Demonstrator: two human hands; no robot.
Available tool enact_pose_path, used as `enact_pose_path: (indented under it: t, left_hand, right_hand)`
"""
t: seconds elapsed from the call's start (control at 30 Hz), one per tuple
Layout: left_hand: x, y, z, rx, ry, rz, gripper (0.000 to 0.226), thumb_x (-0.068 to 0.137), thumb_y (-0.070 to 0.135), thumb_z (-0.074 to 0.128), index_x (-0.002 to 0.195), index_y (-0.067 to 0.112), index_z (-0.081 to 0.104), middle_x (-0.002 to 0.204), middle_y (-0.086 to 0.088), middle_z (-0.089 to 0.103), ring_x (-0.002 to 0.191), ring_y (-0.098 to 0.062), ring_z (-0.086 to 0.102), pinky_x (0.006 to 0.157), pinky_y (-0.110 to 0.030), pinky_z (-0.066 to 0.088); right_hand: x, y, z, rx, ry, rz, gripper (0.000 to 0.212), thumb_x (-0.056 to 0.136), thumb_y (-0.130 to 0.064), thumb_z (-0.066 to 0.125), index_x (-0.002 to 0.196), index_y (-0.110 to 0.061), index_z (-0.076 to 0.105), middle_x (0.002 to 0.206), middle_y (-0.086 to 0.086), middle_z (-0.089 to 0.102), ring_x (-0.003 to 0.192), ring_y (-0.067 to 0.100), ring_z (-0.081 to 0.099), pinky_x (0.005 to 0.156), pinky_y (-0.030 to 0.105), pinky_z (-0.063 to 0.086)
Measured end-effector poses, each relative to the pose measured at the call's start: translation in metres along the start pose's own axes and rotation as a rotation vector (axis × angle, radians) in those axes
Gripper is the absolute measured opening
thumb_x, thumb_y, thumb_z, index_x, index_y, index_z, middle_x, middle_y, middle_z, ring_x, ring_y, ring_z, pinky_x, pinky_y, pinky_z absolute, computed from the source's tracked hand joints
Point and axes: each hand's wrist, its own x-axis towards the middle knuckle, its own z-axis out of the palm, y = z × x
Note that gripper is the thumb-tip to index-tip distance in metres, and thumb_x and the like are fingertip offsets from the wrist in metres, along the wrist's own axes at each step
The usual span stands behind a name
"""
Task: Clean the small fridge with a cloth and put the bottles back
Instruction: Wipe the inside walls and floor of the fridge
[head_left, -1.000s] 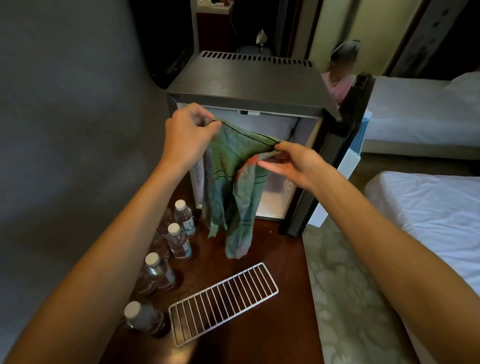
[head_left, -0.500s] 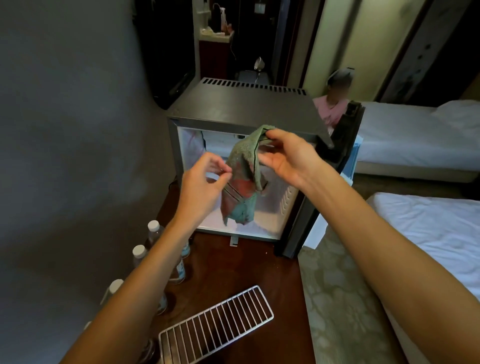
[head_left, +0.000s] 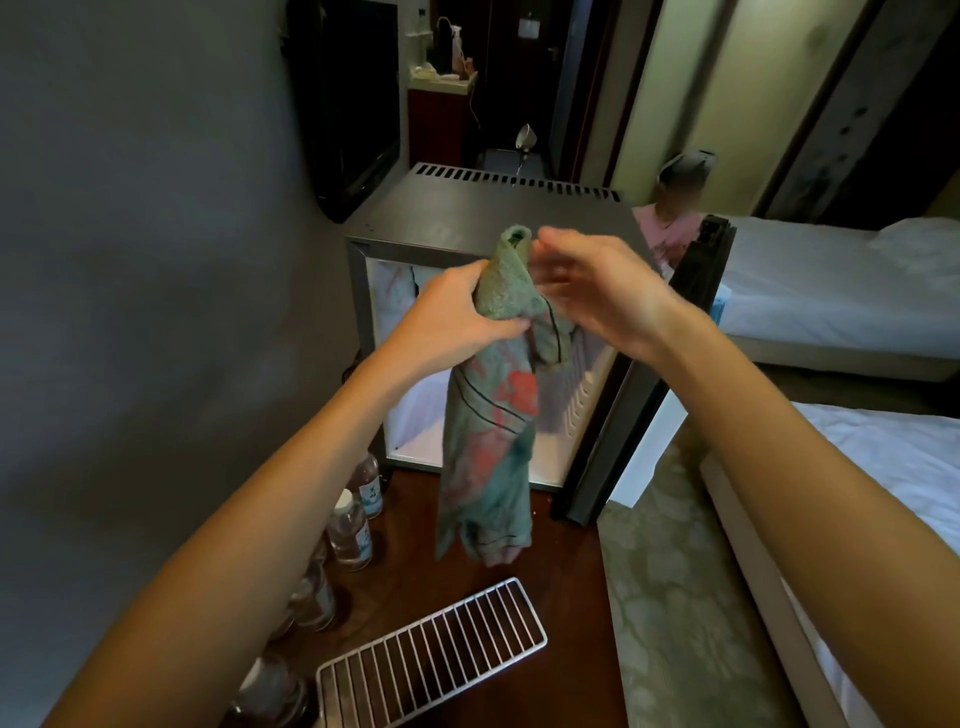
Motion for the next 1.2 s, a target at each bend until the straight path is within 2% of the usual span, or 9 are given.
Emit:
enact_pose_path:
  t: [0.1, 0.17, 0.23, 0.4, 0.57, 0.77, 0.9, 1.07, 1.2]
  left_hand:
    - [0.001, 0.013, 0.001, -0.106, 0.188, -0.047, 0.029, 0.072, 0.034, 0.072, 0.097, 0.020, 0.073, 0.094, 0.001, 0.075, 0.091, -0.017, 0.070, 0.083, -0.050, 0.056]
    - [0.004, 0.024, -0.001, -0.176, 0.255, -0.095, 0.026, 0.072, 0.034, 0.068, 0.094, 0.022, 0.073, 0.091, 0.001, 0.075, 0.090, -0.018, 0.071, 0.083, -0.049, 0.057]
    - [0.010, 0.036, -0.006, -0.229, 0.268, -0.118, 0.023, 0.075, 0.031, 0.065, 0.094, 0.021, 0.074, 0.092, 0.001, 0.075, 0.088, -0.018, 0.071, 0.083, -0.048, 0.057]
    - [0.025, 0.054, -0.019, -0.271, 0.321, -0.206, 0.019, 0.081, 0.023, 0.066, 0.095, 0.013, 0.073, 0.091, -0.007, 0.075, 0.083, -0.022, 0.072, 0.083, -0.047, 0.059]
    - [0.039, 0.066, -0.045, -0.436, 0.390, -0.296, 0.006, 0.085, 0.016, 0.069, 0.088, 0.011, 0.068, 0.096, -0.014, 0.075, 0.082, -0.024, 0.073, 0.078, -0.038, 0.061]
    - [0.049, 0.056, -0.072, -0.416, 0.349, -0.264, 0.025, 0.085, 0.018, 0.073, 0.110, 0.014, 0.067, 0.099, -0.004, 0.074, 0.084, -0.016, 0.073, 0.070, -0.028, 0.060]
    - [0.046, 0.025, -0.077, -0.375, 0.306, -0.306, 0.030, 0.081, 0.016, 0.078, 0.110, 0.017, 0.068, 0.100, -0.001, 0.075, 0.089, -0.015, 0.073, 0.080, -0.033, 0.060]
    - [0.016, -0.003, -0.058, -0.313, 0.236, -0.179, 0.034, 0.076, 0.008, 0.082, 0.108, 0.010, 0.070, 0.095, 0.005, 0.075, 0.089, -0.009, 0.072, 0.080, -0.027, 0.057]
    - [-0.038, -0.015, -0.024, 0.081, -0.127, 0.007, 0.044, 0.075, 0.021, 0.082, 0.116, 0.022, 0.066, 0.117, 0.008, 0.066, 0.117, -0.013, 0.061, 0.104, -0.038, 0.048]
  right_hand:
    - [-0.005, 0.017, -0.021, -0.190, -0.015, -0.094, 0.029, 0.093, -0.023, 0.058, 0.118, -0.009, 0.065, 0.109, 0.008, 0.068, 0.098, 0.012, 0.066, 0.082, 0.022, 0.052]
    - [-0.015, 0.045, -0.031, -0.112, -0.179, 0.047, 0.059, 0.084, -0.039, 0.070, 0.134, -0.013, 0.053, 0.130, 0.010, 0.063, 0.120, 0.020, 0.061, 0.098, 0.029, 0.051]
    - [-0.026, 0.071, -0.027, -0.098, -0.266, 0.162, 0.083, 0.066, -0.049, 0.086, 0.135, -0.020, 0.049, 0.134, 0.002, 0.062, 0.125, 0.017, 0.058, 0.099, 0.025, 0.049]
    - [-0.022, 0.082, 0.001, -0.118, -0.194, 0.125, 0.054, 0.074, -0.013, 0.082, 0.123, -0.012, 0.060, 0.122, 0.006, 0.069, 0.114, 0.021, 0.066, 0.099, 0.037, 0.052]
    - [-0.025, 0.092, 0.003, -0.267, -0.380, 0.211, 0.059, 0.078, -0.004, 0.079, 0.124, -0.028, 0.051, 0.124, -0.008, 0.063, 0.116, 0.007, 0.061, 0.094, 0.021, 0.051]
    - [-0.029, 0.139, 0.038, 0.117, -0.231, 0.254, 0.055, 0.080, 0.009, 0.071, 0.126, -0.017, 0.055, 0.123, 0.007, 0.068, 0.114, 0.023, 0.066, 0.096, 0.036, 0.053]
    - [-0.021, 0.149, 0.060, 0.310, -0.077, 0.375, 0.036, 0.089, 0.004, 0.063, 0.124, -0.002, 0.060, 0.118, 0.017, 0.070, 0.103, 0.028, 0.070, 0.092, 0.041, 0.057]
    - [-0.012, 0.140, 0.061, 0.645, 0.001, 0.472, 0.030, 0.097, -0.014, 0.054, 0.125, -0.003, 0.062, 0.127, 0.019, 0.065, 0.106, 0.026, 0.068, 0.100, 0.043, 0.051]
    - [-0.008, 0.123, 0.045, 0.887, -0.091, 0.393, 0.071, 0.095, -0.066, 0.039, 0.133, -0.010, 0.059, 0.138, 0.020, 0.057, 0.124, 0.033, 0.058, 0.110, 0.049, 0.040]
